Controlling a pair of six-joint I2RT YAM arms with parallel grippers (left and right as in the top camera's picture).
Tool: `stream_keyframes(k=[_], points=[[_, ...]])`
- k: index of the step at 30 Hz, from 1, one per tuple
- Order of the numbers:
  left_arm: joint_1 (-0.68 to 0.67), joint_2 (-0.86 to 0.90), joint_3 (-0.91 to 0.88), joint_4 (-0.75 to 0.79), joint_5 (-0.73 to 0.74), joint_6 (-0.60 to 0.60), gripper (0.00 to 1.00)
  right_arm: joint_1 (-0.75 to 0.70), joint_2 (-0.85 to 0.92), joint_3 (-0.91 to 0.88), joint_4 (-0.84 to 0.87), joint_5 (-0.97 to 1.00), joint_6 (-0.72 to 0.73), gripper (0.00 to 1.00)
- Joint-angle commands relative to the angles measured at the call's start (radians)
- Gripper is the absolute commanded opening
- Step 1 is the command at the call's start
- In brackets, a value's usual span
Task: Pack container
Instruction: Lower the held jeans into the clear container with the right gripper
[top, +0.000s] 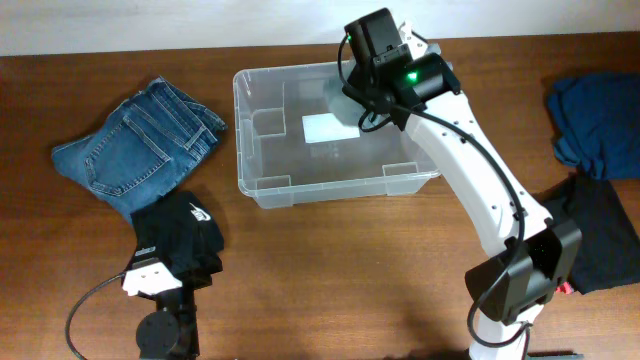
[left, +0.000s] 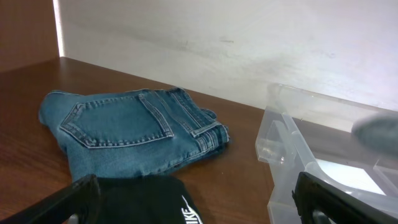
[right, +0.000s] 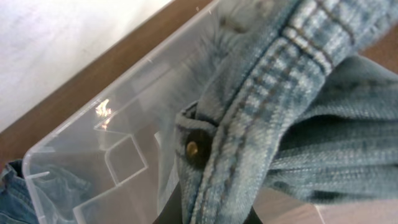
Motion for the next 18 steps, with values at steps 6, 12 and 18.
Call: stream_keyframes(k=[6, 12, 18], points=[[0.005, -0.009, -0.007, 0.003, 0.0, 0.013, 0.99, 0.012, 0.034, 0.005, 0.014, 0.006, 0.032, 0.04], [0.005, -0.009, -0.007, 0.002, 0.0, 0.012, 0.99, 0.013, 0.041, 0.004, 0.074, 0.005, -0.058, 0.04], [0.005, -0.009, -0.007, 0.003, 0.0, 0.012, 1.0, 0.013, 0.039, 0.009, 0.198, -0.003, -0.134, 0.04]])
